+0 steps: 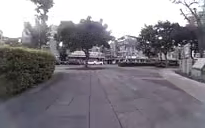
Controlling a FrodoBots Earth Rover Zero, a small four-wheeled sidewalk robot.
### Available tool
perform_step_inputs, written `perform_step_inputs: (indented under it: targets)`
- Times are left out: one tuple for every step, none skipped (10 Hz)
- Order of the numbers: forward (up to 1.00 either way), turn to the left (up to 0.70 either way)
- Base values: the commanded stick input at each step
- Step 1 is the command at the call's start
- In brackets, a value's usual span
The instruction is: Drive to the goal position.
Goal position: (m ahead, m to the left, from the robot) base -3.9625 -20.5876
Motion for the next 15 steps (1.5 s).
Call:
perform_step_inputs:
  targets:
    - [1.00, 0.00]
    - [1.00, 0.00]
    - [1.00, 0.00]
    - [1.00, 0.00]
    - [1.00, 0.00]
    - [1.00, 0.00]
    - [1.00, 0.00]
    - [1.00, 0.00]
    - [1.00, 0.00]
    - [1.00, 0.00]
    - [1.00, 0.00]
    - [1.00, 0.00]
    - [1.00, 0.00]
    - [1.00, 0.00]
    - [1.00, 0.00]
